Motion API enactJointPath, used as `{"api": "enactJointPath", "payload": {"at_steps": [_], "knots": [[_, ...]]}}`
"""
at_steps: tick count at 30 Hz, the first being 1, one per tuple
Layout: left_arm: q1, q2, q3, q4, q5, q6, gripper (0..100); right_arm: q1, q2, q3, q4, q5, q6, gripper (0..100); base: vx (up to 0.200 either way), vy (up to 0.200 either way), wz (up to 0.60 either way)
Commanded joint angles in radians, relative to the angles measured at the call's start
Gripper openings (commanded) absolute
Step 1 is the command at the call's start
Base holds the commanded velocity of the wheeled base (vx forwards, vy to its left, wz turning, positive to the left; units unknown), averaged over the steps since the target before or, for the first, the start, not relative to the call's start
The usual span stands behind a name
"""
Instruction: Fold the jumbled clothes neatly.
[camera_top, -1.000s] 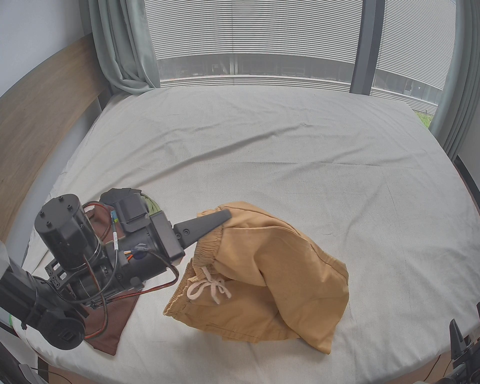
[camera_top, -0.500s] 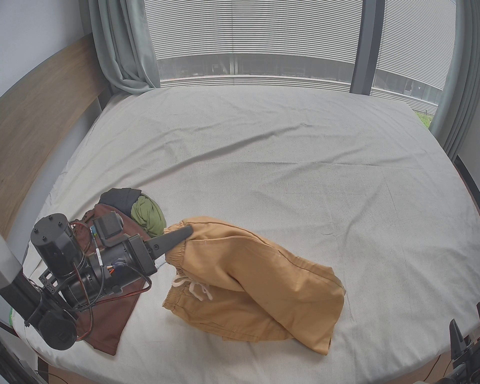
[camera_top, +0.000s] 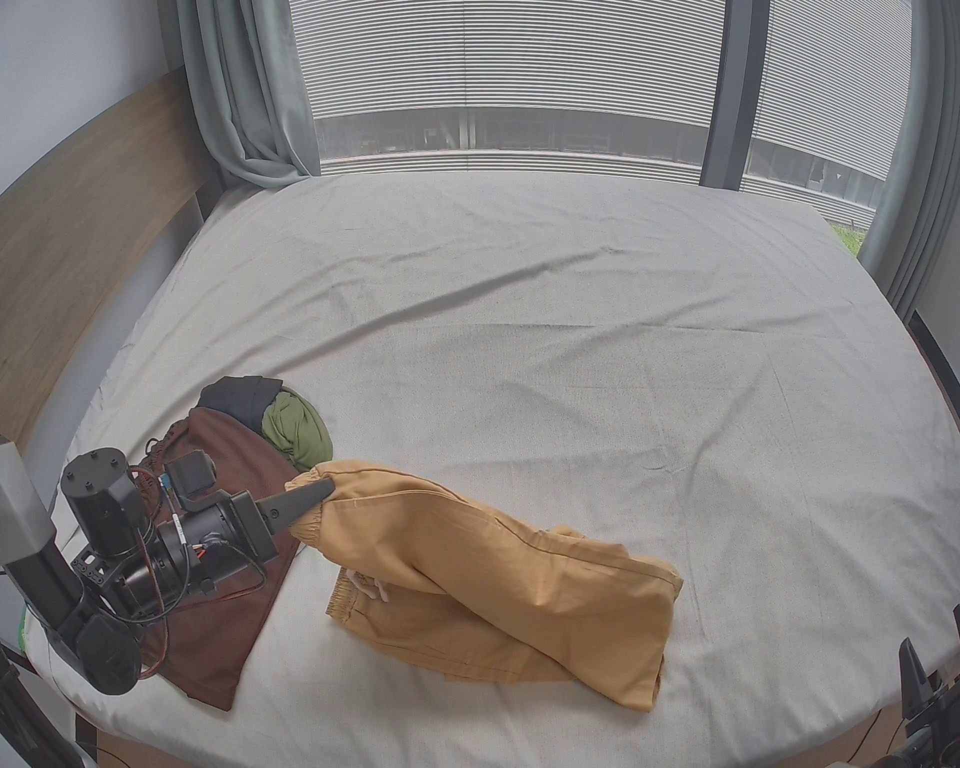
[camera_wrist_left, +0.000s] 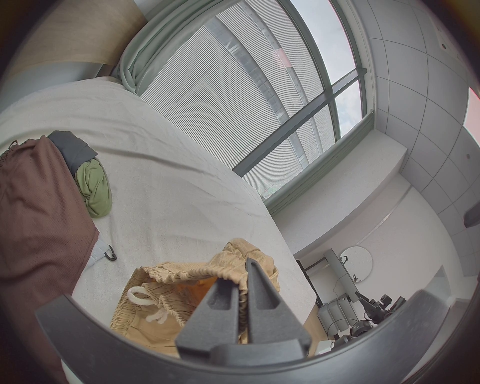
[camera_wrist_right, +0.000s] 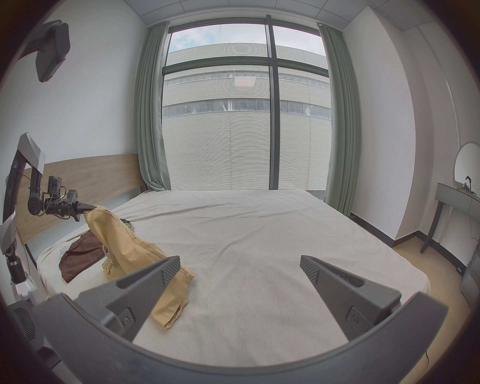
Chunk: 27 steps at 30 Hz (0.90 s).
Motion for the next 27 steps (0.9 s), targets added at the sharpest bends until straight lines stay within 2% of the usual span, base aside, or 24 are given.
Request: {"api": "enactJointPath", "payload": {"at_steps": [1, 12, 27], "knots": [[0.022, 0.025, -0.008, 0.000, -0.009, 0.007, 0, 0.000, -0.016, 0.016, 0.000, 0.002, 0.000, 100, 0.000, 0.000, 0.00], [0.058, 0.128, -0.026, -0.001, 0.002, 0.044, 0, 0.000, -0.016, 0.016, 0.000, 0.002, -0.002, 100, 0.000, 0.000, 0.00], [0.105, 0.162, -0.038, -0.001, 0.002, 0.087, 0, 0.000, -0.016, 0.016, 0.000, 0.005, -0.006, 100, 0.000, 0.000, 0.00]]}}
